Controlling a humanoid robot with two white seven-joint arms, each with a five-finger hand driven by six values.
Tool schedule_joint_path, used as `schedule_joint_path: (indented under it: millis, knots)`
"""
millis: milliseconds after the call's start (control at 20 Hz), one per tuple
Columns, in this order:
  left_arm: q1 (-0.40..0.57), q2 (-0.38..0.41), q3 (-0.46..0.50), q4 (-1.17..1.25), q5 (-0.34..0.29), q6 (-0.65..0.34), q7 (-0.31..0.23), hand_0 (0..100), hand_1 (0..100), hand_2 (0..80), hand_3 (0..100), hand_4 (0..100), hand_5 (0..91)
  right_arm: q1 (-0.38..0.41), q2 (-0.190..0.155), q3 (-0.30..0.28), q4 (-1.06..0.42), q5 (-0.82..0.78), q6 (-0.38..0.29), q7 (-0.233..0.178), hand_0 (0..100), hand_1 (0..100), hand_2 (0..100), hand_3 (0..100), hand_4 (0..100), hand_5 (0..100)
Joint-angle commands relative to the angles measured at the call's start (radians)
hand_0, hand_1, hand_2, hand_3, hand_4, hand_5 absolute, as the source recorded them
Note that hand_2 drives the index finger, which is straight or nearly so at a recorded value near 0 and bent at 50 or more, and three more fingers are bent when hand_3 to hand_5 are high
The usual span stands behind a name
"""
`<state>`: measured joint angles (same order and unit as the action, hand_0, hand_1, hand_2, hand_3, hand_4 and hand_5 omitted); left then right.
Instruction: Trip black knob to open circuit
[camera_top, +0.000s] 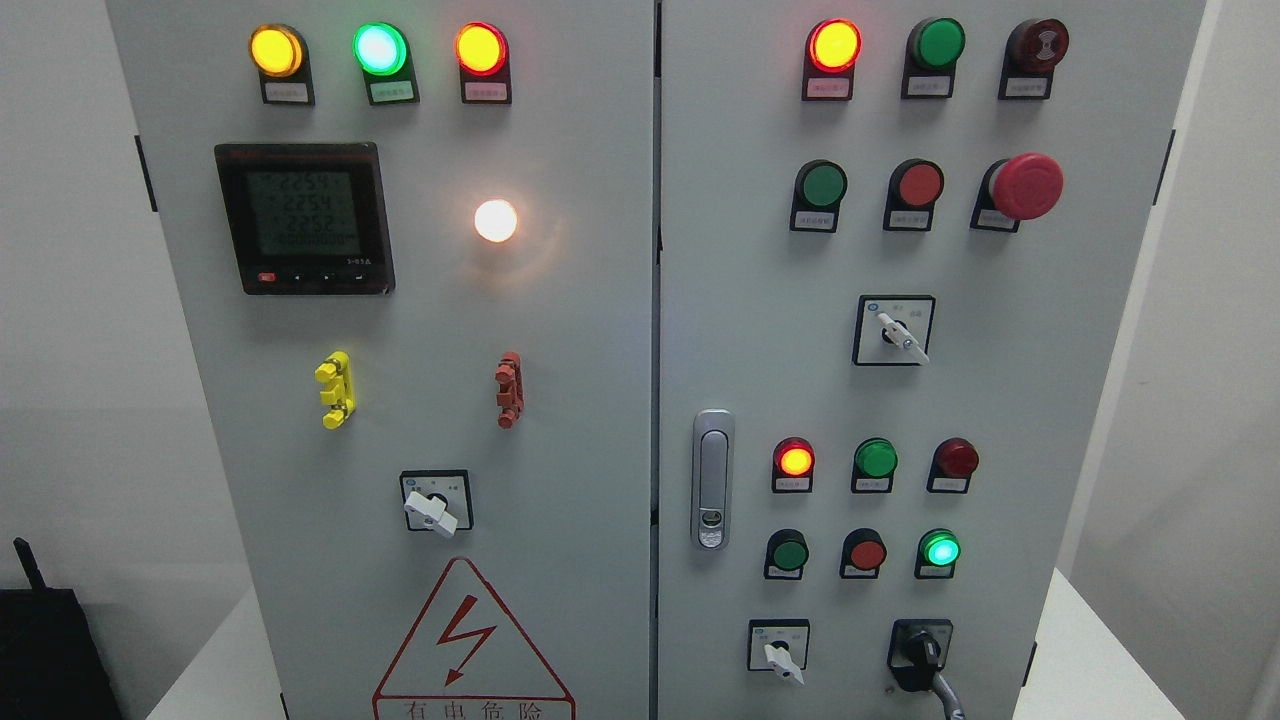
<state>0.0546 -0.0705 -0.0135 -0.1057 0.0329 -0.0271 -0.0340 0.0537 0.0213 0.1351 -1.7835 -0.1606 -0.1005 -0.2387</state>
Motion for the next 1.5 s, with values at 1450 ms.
schedule_joint_path:
  millis: [1450]
  knots:
    - [-0.002,-0.002,0.001,0.000,0.002,-0.002,0.000,12,39,0.0,0,0,0.0,0.107,-0.003,-0.022,-0.119,-0.022,-0.022,0.004,0,4,0,100,96,96]
